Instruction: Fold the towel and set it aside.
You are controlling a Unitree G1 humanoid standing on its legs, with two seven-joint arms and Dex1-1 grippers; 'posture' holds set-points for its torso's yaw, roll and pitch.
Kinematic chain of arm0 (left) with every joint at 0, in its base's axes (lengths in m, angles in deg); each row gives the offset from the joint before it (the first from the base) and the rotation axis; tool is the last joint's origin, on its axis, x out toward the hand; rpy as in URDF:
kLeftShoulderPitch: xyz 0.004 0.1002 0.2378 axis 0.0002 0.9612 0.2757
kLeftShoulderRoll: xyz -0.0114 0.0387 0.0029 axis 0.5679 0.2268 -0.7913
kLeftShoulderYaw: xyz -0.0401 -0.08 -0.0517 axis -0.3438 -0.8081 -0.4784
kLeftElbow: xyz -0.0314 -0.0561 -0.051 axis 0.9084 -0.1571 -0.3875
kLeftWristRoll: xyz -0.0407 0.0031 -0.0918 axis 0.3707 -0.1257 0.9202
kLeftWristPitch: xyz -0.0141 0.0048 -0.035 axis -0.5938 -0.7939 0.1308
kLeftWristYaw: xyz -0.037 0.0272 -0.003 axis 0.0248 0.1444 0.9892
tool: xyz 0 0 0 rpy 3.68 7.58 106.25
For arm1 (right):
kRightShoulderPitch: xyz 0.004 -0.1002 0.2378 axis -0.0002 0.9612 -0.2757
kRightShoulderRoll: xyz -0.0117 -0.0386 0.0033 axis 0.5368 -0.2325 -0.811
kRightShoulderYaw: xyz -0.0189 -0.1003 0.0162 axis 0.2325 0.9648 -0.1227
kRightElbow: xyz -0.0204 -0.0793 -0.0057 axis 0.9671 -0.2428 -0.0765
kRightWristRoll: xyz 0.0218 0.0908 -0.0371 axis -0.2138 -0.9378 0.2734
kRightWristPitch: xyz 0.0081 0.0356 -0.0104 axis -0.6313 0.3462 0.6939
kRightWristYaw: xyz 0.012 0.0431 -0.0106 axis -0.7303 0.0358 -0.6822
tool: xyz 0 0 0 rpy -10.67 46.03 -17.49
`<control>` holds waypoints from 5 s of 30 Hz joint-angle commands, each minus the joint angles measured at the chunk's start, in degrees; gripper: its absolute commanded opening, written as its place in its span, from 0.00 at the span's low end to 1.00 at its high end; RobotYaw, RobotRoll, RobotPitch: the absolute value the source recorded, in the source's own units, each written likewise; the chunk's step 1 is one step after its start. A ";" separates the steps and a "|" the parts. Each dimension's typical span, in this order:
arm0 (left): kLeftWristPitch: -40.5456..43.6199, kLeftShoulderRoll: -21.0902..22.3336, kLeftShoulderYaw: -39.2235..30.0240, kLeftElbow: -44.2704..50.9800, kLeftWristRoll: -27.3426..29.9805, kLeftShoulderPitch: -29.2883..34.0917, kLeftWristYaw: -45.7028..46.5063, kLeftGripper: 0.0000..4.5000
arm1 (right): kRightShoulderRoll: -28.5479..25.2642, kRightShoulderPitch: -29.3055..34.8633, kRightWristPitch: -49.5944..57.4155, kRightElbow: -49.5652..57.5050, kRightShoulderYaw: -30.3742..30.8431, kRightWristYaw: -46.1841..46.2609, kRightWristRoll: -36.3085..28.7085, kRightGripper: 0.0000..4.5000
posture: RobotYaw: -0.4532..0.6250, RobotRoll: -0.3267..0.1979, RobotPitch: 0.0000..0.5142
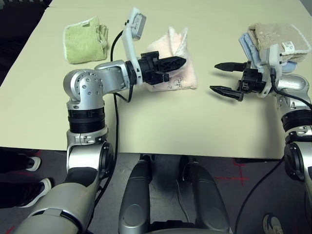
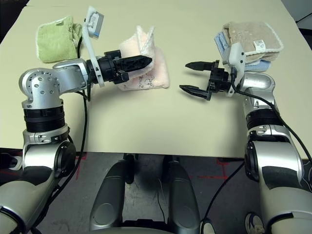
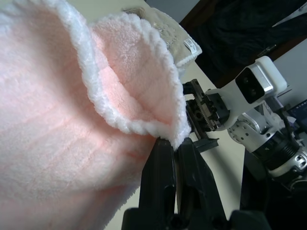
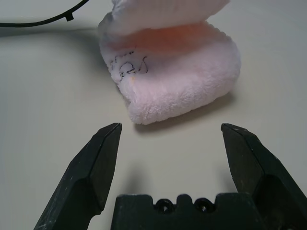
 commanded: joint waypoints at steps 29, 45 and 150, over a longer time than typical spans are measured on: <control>-28.72 21.85 6.00 2.83 -13.41 9.95 -22.30 1.00 | 2.22 -0.09 5.36 1.64 -2.29 -2.12 -3.56 0.91 | 0.48 0.62 0.50; -52.01 20.88 9.29 -6.91 -23.04 10.26 -33.25 1.00 | 1.87 -2.90 7.89 1.83 -2.75 -5.17 -3.94 0.01 | 0.48 0.62 0.52; -63.74 10.98 2.80 -40.60 -32.97 -6.75 -32.57 0.09 | 14.67 -14.58 13.97 -10.41 -9.58 16.52 -0.59 0.00 | 0.47 0.62 0.56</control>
